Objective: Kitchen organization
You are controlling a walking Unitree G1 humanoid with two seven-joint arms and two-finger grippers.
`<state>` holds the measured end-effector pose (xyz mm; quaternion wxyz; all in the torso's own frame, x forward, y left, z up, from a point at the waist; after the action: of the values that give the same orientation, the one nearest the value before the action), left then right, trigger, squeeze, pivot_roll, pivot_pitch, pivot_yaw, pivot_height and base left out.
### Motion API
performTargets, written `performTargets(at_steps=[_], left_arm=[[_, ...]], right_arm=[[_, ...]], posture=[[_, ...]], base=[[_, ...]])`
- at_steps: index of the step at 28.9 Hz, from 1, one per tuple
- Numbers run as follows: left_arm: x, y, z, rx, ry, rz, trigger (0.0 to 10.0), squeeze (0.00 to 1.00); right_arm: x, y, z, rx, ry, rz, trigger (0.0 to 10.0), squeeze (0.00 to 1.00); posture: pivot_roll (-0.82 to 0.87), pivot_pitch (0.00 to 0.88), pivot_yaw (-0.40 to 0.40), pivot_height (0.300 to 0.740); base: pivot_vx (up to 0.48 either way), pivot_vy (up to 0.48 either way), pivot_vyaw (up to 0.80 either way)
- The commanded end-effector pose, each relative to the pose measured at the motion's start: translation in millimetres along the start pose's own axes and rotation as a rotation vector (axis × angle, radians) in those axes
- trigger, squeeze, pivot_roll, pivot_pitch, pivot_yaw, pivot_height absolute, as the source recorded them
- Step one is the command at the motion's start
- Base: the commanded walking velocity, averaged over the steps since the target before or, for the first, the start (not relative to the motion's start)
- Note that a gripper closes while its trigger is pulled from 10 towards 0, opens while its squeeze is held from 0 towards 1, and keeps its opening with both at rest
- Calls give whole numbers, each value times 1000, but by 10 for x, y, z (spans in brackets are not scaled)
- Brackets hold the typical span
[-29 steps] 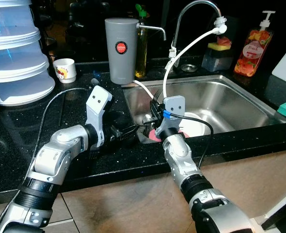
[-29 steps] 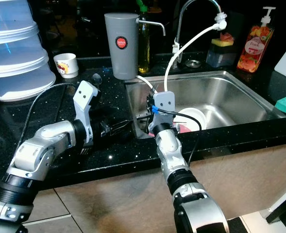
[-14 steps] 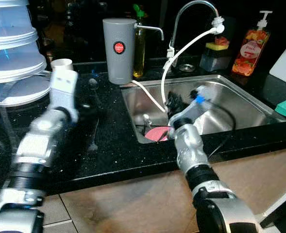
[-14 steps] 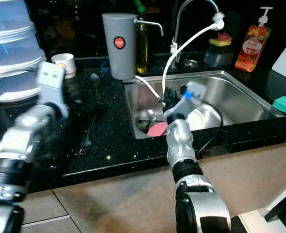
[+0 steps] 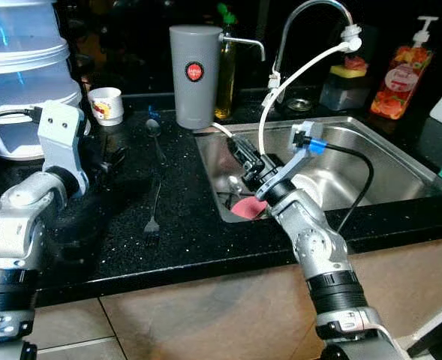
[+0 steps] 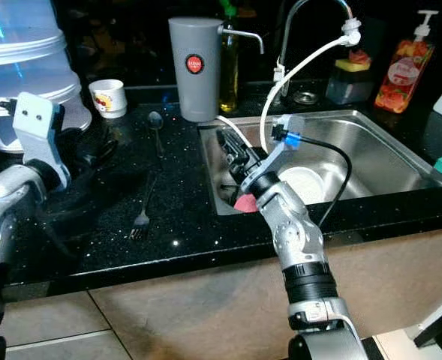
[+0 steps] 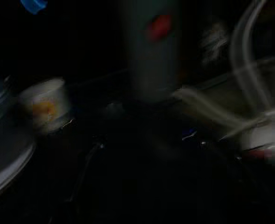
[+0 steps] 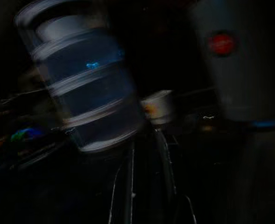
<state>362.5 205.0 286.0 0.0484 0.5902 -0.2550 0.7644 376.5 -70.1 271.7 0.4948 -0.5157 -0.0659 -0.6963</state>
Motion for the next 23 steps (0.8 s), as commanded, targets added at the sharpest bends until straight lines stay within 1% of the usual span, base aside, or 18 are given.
performTargets(at_steps=[1, 2, 3, 4, 6, 7, 9, 10, 11, 12, 13, 14, 16, 17, 18, 19, 20, 23], left_arm=[[41, 62, -69, -78, 26, -8, 10000, 0], [45, 117, -128, -134, 37, -14, 10000, 0], [45, 117, -128, -134, 37, -14, 10000, 0], [25, 155, -192, -185, 30, -29, 10000, 0], [-75, 189, -295, -252, -38, -10, 10000, 0], [-75, 189, -295, -252, -38, -10, 10000, 0], [-184, 176, -395, -288, -129, 25, 10000, 0], [-184, 176, -395, -288, -129, 25, 10000, 0], [-355, 59, -552, -257, -264, 91, 10000, 0], [-413, 11, -618, -238, -310, 107, 10000, 0], [-413, 11, -618, -238, -310, 107, 10000, 0], [-438, -20, -673, -228, -334, 126, 10000, 0], [-490, -128, -731, -149, -382, 138, 10000, 0], [-490, -128, -731, -149, -382, 138, 10000, 0], [-502, -171, -732, -109, -387, 140, 10000, 0], [-502, -171, -732, -109, -387, 140, 10000, 0], [-507, -185, -714, -71, -377, 109, 10000, 0], [-492, -137, -671, -76, -356, 82, 10000, 0]], right_arm=[[-39, -89, -16, 53, -35, 31, 10000, 0], [-66, -118, -49, 73, -58, 41, 10000, 0], [-66, -118, -49, 73, -58, 41, 10000, 0], [-90, -144, -85, 88, -84, 56, 10000, 0], [-116, -165, -141, 98, -118, 78, 10000, 0], [-116, -165, -141, 98, -118, 78, 10000, 0], [-131, -194, -202, 113, -152, 90, 10000, 0], [-131, -194, -202, 113, -152, 90, 10000, 0], [-159, -240, -294, 135, -206, 92, 10000, 0], [-173, -253, -328, 141, -226, 92, 10000, 0], [-173, -253, -328, 141, -226, 92, 10000, 0], [-183, -267, -363, 144, -247, 93, 10000, 0], [-201, -251, -413, 130, -275, 84, 10000, 0], [-201, -251, -413, 130, -275, 84, 10000, 0], [-210, -237, -427, 121, -283, 80, 10000, 0], [-210, -237, -427, 121, -283, 80, 10000, 0], [-234, -208, -434, 101, -297, 69, 10000, 0], [-251, -188, -430, 85, -310, 57, 10000, 0]], posture=[[70, 50, -6, 740], [74, 52, -11, 740], [74, 52, -11, 740], [74, 52, -12, 740], [74, 52, -12, 740], [74, 52, -12, 740], [73, 51, -10, 740], [73, 51, -10, 740], [72, 50, 3, 740], [70, 53, 5, 740], [70, 53, 5, 740], [70, 53, 5, 740], [75, 54, 0, 740], [75, 54, 0, 740], [79, 55, -4, 740], [79, 55, -4, 740], [79, 55, -4, 740], [77, 55, -4, 740]], base=[[0, 0, 0], [0, 0, 0], [0, 0, 0], [0, 0, 0], [0, 0, 0], [0, 0, 0], [0, 0, 0], [0, 0, 0], [0, 0, 0], [0, 0, 0], [0, 0, 0], [0, 0, 0], [0, 0, 0], [0, 0, 0], [0, 0, 0], [0, 0, 0], [0, 0, 0], [0, 0, 0]])
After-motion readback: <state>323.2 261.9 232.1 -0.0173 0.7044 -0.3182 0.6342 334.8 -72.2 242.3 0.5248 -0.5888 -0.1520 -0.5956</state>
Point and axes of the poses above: a point about 5 cm out from each wrist's last joint towards the gripper, its own z axis pointing out of the wrist towards the gripper, its own x axis along the axis of the wrist's last joint, y = z × x, the point moved 4 cm from there along z, pointing out of the wrist towards the gripper, and after that the axes turned 9 degrees about z, right-handed, at the moved point
